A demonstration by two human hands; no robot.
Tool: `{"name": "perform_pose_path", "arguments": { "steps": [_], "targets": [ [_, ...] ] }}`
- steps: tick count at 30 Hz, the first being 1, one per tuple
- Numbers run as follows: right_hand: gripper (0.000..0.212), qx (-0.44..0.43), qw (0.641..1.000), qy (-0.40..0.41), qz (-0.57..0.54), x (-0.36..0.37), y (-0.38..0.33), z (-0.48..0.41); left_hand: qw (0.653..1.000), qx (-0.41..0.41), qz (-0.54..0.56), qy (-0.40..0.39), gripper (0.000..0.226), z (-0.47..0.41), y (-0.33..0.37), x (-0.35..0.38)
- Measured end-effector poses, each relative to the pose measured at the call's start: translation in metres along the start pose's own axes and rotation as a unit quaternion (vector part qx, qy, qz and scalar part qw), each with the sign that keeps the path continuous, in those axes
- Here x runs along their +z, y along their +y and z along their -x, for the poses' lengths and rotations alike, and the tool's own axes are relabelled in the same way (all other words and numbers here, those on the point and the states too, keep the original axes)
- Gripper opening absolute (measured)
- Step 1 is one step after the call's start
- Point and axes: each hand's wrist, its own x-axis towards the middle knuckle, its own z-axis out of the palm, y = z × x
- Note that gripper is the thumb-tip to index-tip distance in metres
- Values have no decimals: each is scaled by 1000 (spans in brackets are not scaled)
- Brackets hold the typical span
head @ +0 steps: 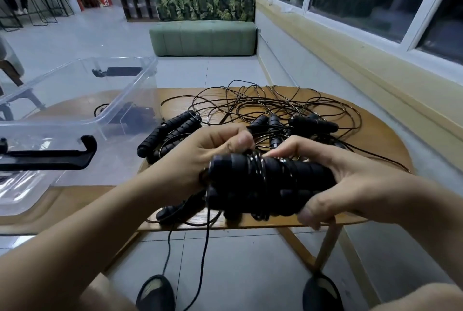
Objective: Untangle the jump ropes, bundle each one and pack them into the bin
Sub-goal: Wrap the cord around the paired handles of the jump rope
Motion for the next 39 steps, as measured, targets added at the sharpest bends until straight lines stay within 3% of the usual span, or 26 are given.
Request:
{"name": "perform_pose_path", "arguments": {
  "steps": [3, 5, 7, 10, 15, 18, 21, 23, 30, 34, 39],
  "targets": [
    [71, -56, 995, 2, -80, 0, 4, -2, 996, -28, -70, 42, 36, 3, 2, 7],
    [73, -96, 988, 19, -122, 1, 6, -4, 994, -77, -26, 69, 44, 4, 4, 15],
    [68, -129, 979, 66, -144, 1, 7, -7, 993, -88, 21, 72, 38, 1, 0, 20],
    [61, -150, 963, 172, -147, 1, 5, -11, 993, -78, -79, 40, 40, -1, -7, 25],
    [63, -123, 926, 356, 21, -5, 7, -15, 945, -56, -322, -13, 28, 4, 1, 30],
    [60, -80, 903, 401, 133, -12, 8, -15, 926, -27, -375, -18, 25, 6, 8, 23],
    [62, -21, 900, 376, 221, -15, 4, -12, 924, 32, -380, 29, 27, 6, 13, 13],
    [64, 3, 918, 326, 226, -13, 2, -12, 939, 46, -335, 64, 27, 5, 15, 6],
    [70, 38, 981, 121, 150, -7, -3, -2, 981, 56, -170, 78, 19, 1, 10, -4],
    [70, 25, 993, 75, 82, -9, -4, 1, 993, 74, -70, 58, 16, 1, 8, -4],
    [69, 4, 1000, 6, -9, -9, -3, 5, 995, 75, -39, 48, 10, 1, 7, -1]
  ]
}}
